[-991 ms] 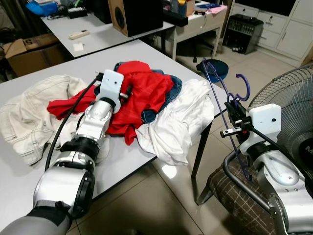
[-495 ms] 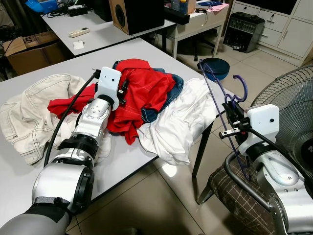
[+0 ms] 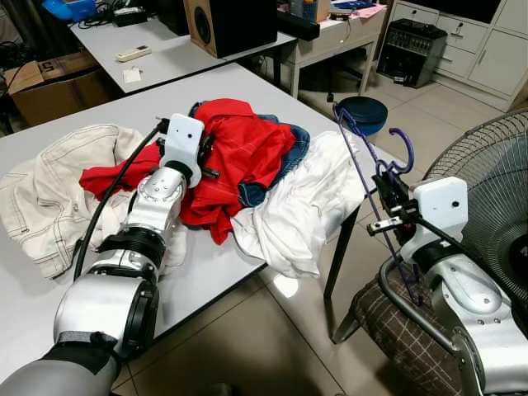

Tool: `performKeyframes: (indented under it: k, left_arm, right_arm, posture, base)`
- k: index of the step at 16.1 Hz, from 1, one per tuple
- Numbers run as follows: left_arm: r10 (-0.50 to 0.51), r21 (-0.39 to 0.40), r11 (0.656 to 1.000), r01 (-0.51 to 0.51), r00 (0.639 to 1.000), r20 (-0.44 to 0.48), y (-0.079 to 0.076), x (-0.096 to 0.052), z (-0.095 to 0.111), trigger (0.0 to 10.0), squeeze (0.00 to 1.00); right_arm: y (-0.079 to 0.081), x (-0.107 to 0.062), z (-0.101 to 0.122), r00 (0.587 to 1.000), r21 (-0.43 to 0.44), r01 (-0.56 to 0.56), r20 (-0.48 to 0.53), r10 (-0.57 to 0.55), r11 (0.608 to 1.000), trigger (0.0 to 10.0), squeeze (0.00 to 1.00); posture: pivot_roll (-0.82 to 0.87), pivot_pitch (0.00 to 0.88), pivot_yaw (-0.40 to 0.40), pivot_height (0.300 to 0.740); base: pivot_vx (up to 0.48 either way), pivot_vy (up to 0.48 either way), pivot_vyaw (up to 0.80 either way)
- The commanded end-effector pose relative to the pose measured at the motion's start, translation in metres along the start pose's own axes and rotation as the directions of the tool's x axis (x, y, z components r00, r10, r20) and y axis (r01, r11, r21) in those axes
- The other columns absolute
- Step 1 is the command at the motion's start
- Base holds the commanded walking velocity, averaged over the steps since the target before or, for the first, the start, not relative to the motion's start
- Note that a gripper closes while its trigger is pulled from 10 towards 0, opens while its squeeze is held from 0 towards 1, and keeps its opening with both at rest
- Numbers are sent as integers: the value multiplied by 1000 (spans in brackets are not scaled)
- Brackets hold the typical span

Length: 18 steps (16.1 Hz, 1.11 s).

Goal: Hang hanger

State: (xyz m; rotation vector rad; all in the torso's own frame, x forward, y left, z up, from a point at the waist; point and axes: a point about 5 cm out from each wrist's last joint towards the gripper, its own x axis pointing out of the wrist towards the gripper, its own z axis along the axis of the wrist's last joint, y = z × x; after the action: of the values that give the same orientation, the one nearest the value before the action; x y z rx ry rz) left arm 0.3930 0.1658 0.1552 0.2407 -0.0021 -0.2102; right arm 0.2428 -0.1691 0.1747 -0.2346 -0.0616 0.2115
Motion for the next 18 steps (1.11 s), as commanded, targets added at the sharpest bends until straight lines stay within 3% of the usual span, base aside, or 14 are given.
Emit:
performKeyframes:
  k: [1, 3, 6, 9, 11, 14, 15, 17, 18]
  left_arm:
    - [30, 18, 999, -31, 1000, 8, 8, 2, 7, 0, 0]
    - [40, 16, 999, -40, 999, 11, 10, 2, 8, 0, 0]
    - [18, -65, 998, -13, 996, 84, 10, 3, 18, 0, 0]
    - [49, -126, 992, -21, 973, 224, 25, 7, 51, 0, 0]
    - [99, -139, 989, -51, 925, 366, 49, 9, 99, 0, 0]
    - [157, -115, 987, -115, 865, 476, 75, 5, 150, 0, 0]
    - [182, -101, 983, -151, 824, 537, 83, 1, 173, 0, 0]
    - [158, -90, 987, -133, 690, 707, 89, -14, 220, 0, 0]
    - [133, -73, 990, -119, 645, 753, 89, -19, 231, 0, 0]
  right_arm:
    - [1, -1, 0, 1000, -10, -7, 2, 8, 1000, 10000, 0]
    - [1, -1, 0, 1000, -11, -7, 2, 7, 1000, 10000, 0]
    - [1, -1, 0, 1000, -8, -6, 3, 6, 1000, 10000, 0]
    - [0, 1, 0, 1000, -4, -1, 7, 1, 1000, 10000, 0]
    - [0, 4, 1, 1000, 1, 2, 15, -2, 1000, 10000, 0]
    - [0, 11, 4, 999, -5, -7, 32, 7, 1000, 10000, 0]
    - [-1, 14, 6, 999, -12, -7, 46, 8, 1000, 10000, 0]
    - [-4, 15, 11, 998, -15, 5, 68, -4, 1000, 10000, 0]
    - [-5, 15, 11, 997, -14, 15, 73, -14, 1000, 10000, 0]
  posture:
    - [-100, 0, 81, 740]
    - [-100, 0, 81, 740]
    - [-97, 0, 80, 740]
    - [-89, 0, 78, 740]
    - [-78, 0, 74, 740]
    - [-65, 0, 69, 740]
    - [-67, 0, 74, 740]
    - [-67, 0, 80, 740]
    - [-66, 0, 81, 740]
  base:
    - [0, 0, 0]
    - [0, 0, 0]
    - [0, 0, 0]
    - [0, 0, 0]
    - [0, 0, 0]
    - [0, 0, 0]
    - [0, 0, 0]
    - [0, 0, 0]
    - [0, 0, 0]
